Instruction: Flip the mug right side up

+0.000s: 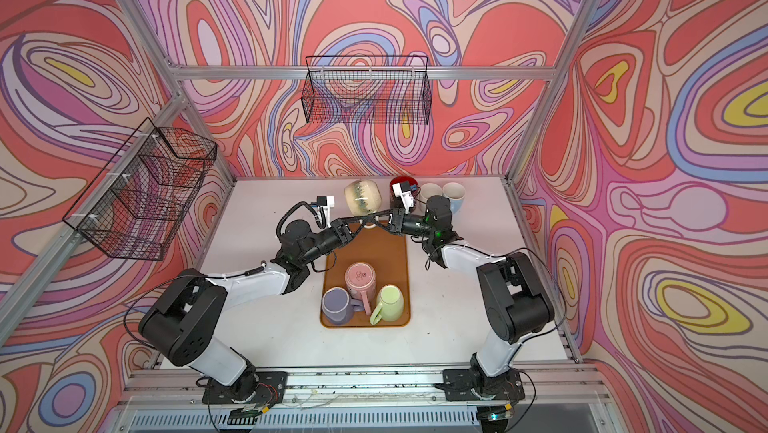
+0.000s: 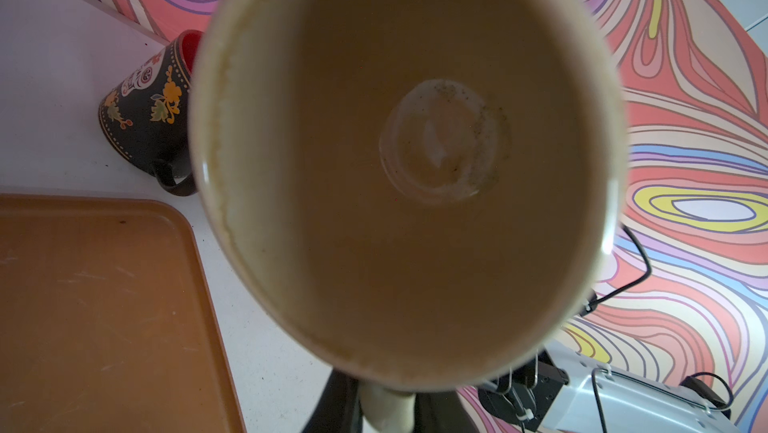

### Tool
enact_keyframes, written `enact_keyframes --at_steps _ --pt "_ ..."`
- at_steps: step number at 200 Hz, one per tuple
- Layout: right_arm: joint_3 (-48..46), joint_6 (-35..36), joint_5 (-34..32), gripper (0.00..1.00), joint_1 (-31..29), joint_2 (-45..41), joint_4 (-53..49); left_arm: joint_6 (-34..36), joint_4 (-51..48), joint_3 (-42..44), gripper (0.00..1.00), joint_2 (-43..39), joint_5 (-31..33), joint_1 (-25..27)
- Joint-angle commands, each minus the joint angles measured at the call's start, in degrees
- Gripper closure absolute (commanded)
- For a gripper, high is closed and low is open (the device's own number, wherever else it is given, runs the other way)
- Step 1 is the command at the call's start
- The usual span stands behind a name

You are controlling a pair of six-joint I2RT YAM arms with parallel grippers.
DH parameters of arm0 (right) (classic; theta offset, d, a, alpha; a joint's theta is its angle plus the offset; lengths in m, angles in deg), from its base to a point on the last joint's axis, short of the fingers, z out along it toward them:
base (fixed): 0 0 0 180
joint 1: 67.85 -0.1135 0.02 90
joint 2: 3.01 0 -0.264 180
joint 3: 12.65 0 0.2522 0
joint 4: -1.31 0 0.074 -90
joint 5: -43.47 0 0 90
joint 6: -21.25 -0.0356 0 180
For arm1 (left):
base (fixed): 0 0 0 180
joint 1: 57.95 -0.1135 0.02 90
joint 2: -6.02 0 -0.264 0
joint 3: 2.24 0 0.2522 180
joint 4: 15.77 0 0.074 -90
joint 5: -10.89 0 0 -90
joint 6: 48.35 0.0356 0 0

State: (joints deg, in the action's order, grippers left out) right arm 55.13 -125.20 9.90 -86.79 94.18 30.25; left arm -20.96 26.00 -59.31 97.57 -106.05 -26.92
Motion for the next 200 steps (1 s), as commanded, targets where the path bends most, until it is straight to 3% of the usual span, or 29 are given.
enact_keyframes --at_steps 1,60,93,118,163,181,200 --pt "2.5 1.0 -0.7 0.76 0.0 -2.2 1.3 1.6 6.1 0.6 1.00 -2.2 -0.3 -0.3" --pt "4.2 8.2 -1.4 0.72 0.0 -4.1 -8.5 2.7 4.9 0.9 1.00 -3.4 -0.1 -0.3" --pt "4.2 7.6 -1.5 0.84 -0.1 -3.5 -7.7 2.1 5.9 0.7 1.00 -2.7 -0.6 -0.3" --pt "4.1 6.7 -1.4 1.00 0.0 -2.9 -6.5 2.0 5.9 0.5 1.00 -2.5 -0.9 -0.3" --pt "3.8 3.4 -0.9 1.00 -0.1 -2.1 -1.8 1.8 4.9 -1.1 1.00 -1.6 -2.5 -0.3" --pt "3.4 1.3 -0.5 1.00 -0.1 -1.5 1.5 1.4 5.4 -1.3 0.87 -1.1 -2.6 -0.3" --pt "3.0 -0.4 -0.2 1.00 -0.1 -1.0 4.2 1.2 5.6 -1.6 0.82 -0.8 -2.8 -0.4"
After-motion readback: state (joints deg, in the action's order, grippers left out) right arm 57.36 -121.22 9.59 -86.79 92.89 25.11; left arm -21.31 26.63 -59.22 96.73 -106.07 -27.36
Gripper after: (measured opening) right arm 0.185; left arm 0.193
